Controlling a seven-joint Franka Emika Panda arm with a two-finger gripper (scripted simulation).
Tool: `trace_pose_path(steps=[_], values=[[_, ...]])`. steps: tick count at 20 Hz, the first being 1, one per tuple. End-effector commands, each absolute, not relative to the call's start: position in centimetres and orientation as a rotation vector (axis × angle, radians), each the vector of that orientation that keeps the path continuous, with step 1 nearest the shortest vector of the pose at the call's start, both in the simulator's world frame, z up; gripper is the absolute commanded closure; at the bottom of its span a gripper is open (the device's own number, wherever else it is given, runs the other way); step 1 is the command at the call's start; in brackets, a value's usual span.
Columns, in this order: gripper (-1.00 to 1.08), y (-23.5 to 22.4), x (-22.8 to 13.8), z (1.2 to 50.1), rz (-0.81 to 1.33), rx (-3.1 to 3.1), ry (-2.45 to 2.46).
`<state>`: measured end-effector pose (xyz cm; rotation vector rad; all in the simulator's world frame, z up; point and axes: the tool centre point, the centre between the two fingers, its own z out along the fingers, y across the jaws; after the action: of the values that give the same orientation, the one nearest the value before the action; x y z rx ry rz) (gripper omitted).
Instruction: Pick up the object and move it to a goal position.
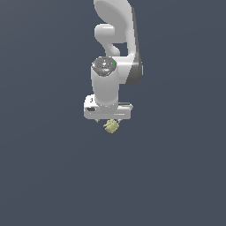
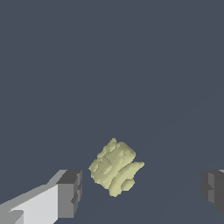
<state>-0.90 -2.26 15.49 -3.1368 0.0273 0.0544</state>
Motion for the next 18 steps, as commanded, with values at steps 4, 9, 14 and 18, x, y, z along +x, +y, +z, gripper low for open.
trace_pose_path(steps=[4,9,14,18], values=[[-0.92,-2.9,-0.9,15.7,0.054,-3.139,0.049],[-0.92,-5.1,-0.7,16.6,0.054,-3.144,0.126],[-0.92,-5.0,-0.8,16.6,0.053,-3.144,0.129],[-0.92,-4.8,-0.9,16.3,0.052,-3.142,0.163]])
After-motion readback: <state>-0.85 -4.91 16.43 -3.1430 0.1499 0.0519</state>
